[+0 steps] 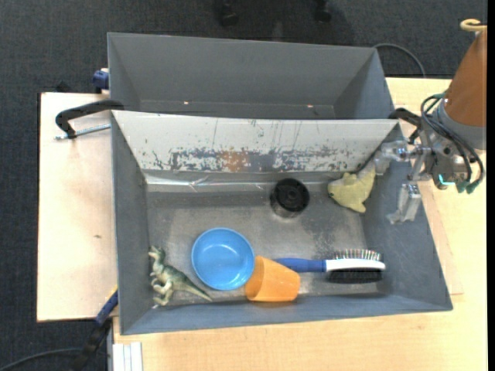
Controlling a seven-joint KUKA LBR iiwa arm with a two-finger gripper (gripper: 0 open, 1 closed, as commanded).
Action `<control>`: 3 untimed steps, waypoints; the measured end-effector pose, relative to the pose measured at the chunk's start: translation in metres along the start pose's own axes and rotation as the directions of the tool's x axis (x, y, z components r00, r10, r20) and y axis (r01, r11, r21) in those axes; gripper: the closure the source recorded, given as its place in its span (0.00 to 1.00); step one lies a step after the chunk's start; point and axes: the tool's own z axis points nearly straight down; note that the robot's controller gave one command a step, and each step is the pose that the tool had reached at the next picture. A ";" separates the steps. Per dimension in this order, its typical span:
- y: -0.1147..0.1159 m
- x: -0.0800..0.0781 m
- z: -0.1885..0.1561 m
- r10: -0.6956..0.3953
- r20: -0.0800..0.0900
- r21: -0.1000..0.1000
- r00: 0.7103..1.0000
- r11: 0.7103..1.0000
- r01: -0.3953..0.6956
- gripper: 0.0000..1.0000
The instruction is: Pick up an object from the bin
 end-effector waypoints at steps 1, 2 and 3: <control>0.031 0.047 0.141 -0.008 0.015 0.005 1.000 1.000 0.008 0.00; 0.031 0.057 0.124 0.015 0.013 0.002 1.000 1.000 -0.015 0.00; 0.026 0.064 0.117 0.129 0.010 0.000 0.992 0.992 -0.129 0.00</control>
Offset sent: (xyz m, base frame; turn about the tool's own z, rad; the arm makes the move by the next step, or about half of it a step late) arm -0.0551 0.0352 -0.1563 -0.0085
